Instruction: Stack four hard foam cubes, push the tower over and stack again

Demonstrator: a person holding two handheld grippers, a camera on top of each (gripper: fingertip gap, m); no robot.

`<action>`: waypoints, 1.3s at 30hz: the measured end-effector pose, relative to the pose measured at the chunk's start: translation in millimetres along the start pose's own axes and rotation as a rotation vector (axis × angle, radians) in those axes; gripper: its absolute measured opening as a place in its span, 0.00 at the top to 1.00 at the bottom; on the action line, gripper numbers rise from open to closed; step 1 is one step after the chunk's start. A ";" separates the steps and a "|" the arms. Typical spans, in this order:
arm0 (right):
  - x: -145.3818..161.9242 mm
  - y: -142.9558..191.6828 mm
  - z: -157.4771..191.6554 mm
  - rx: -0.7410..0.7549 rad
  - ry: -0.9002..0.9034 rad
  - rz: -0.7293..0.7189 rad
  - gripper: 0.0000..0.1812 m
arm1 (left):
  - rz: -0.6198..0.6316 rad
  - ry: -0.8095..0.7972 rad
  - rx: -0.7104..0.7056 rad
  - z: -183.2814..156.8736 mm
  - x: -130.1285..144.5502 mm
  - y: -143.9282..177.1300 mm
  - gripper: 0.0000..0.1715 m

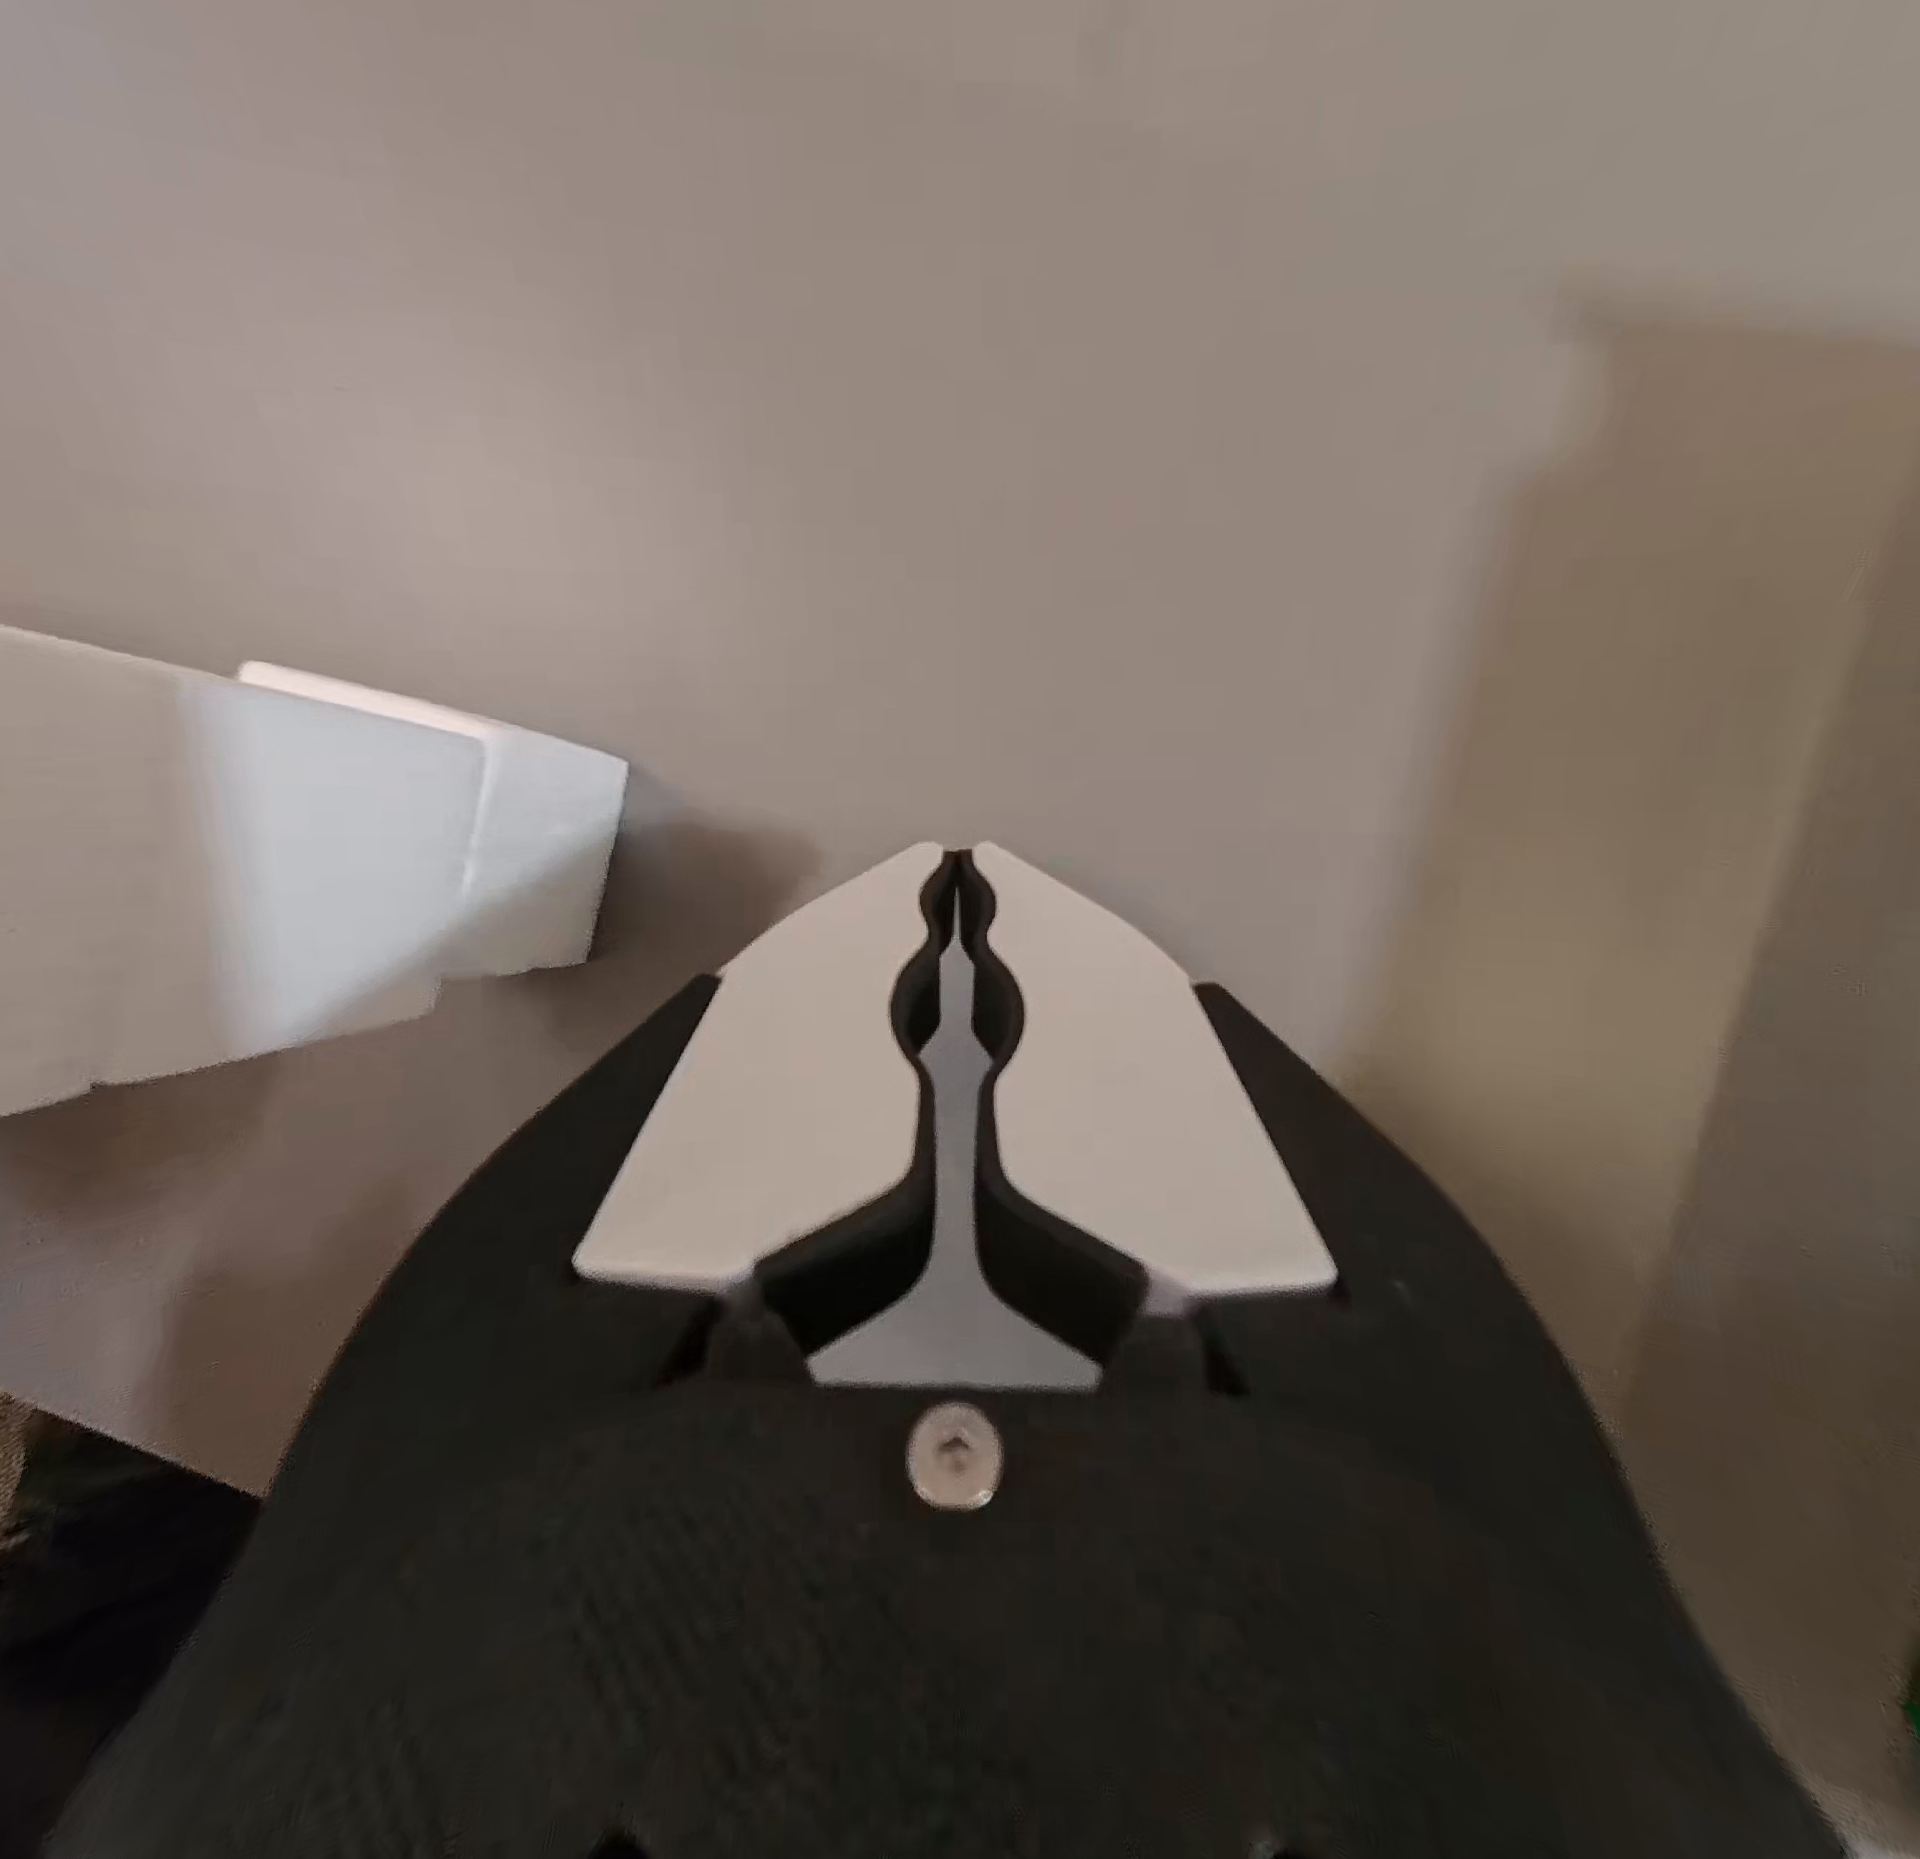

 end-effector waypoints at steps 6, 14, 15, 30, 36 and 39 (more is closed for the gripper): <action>7.1 -4.5 2.8 -0.013 0.014 0.037 1.00 | 0.008 0.003 0.007 -1.0 0.8 -1.1 0.77; 7.6 -12.5 47.8 -0.106 0.084 0.156 1.00 | -0.010 -0.002 -0.013 0.2 -0.9 -0.1 0.77; 0.7 -6.8 71.1 -0.189 0.107 0.133 1.00 | -0.020 -0.004 -0.022 0.8 -2.0 0.7 0.77; -38.2 55.9 117.1 -0.315 0.265 -0.039 1.00 | -0.222 -0.152 -0.165 -0.3 -29.2 25.3 0.78; -26.0 53.3 94.8 -0.261 0.260 -0.050 1.00 | -0.207 -0.136 -0.169 2.7 -26.1 23.2 0.78; -17.0 50.9 85.9 -0.242 0.298 -0.057 0.98 | -0.196 -0.128 -0.164 3.8 -24.5 21.9 0.78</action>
Point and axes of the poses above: each gripper's, where its closed fingertips meet, y back along the fingers, x out of its underside, z = x × y across the jaws, the point moved 3 cm from there along y, back along the fingers, and after that the axes turned 11 degrees about z, right-handed, at the moved point
